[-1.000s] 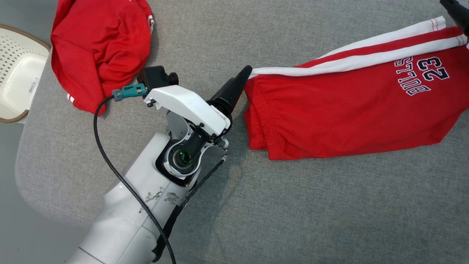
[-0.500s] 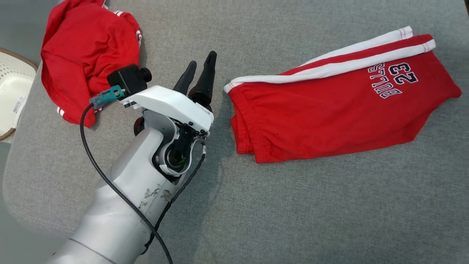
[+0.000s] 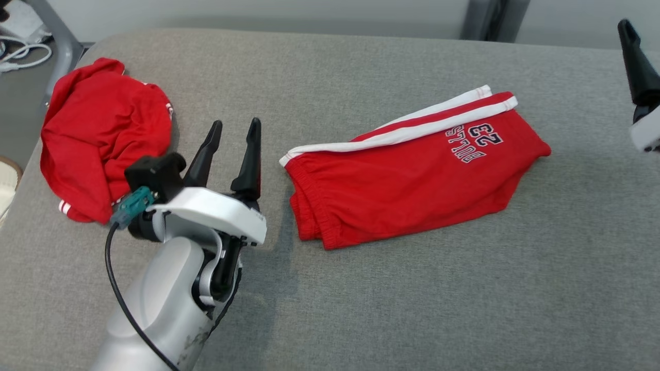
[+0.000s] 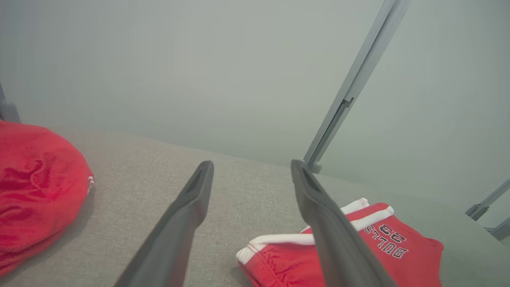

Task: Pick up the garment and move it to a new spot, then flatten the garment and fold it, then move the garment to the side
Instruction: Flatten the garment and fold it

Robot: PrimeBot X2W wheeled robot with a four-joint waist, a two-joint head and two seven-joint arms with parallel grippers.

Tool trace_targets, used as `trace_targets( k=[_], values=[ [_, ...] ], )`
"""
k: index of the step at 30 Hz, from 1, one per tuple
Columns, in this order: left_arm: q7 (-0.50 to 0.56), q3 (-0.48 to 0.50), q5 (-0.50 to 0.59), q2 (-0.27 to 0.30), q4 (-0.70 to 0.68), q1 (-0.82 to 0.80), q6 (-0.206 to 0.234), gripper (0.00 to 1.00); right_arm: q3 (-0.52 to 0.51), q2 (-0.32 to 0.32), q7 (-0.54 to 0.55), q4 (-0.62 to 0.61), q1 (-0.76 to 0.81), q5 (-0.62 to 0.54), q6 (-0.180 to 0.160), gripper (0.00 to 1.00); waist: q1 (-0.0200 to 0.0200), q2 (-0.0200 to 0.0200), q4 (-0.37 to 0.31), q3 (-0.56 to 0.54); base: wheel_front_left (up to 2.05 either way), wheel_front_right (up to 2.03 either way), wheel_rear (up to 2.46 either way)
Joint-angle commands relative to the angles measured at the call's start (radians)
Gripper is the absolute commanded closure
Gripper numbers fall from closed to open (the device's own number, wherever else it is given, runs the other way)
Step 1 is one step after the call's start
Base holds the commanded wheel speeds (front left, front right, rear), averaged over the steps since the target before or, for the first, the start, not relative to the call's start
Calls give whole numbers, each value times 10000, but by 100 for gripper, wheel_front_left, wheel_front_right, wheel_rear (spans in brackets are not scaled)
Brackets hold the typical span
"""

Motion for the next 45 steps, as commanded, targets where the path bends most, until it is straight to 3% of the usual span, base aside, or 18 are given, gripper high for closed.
trace_targets(
  k=[1, 6, 11, 21, 34, 45],
  values=[
    [-33, 197, 313, 83, -147, 225, 61, 0, -331, 86, -50, -150, 409, -266, 0, 0, 0, 0, -379, -395, 0, 0, 0],
    [-35, 1079, 1827, -8, -798, 1551, 16, 0, -2215, 614, -50, -1335, 2260, -2369, 0, 0, 0, 0, -756, -890, 0, 0, 0],
    [-35, 1856, 2945, -160, -1211, 2736, -131, 0, -3888, 1551, -33, -2368, 4069, -3806, 0, 0, 0, 0, -1056, -1291, 0, 0, 0],
    [-36, 2991, 4803, -600, -1833, 4600, -566, 0, -5902, 3248, -33, -3214, 6724, -5095, 0, 0, 0, 0, -1248, -1820, 0, 0, 0],
    [-36, 3953, 5645, -1011, -2059, 5404, -1057, 0, -6589, 4030, -33, -3506, 7924, -5780, -2, 0, 0, 0, -1243, -2008, 0, 0, 0],
    [-36, 3769, 5769, -1112, -1970, 5234, -1281, 0, -6381, 4037, -34, -2973, 7792, -5531, -2, 0, 0, 0, -925, -1871, 0, 0, 0]
  ],
)
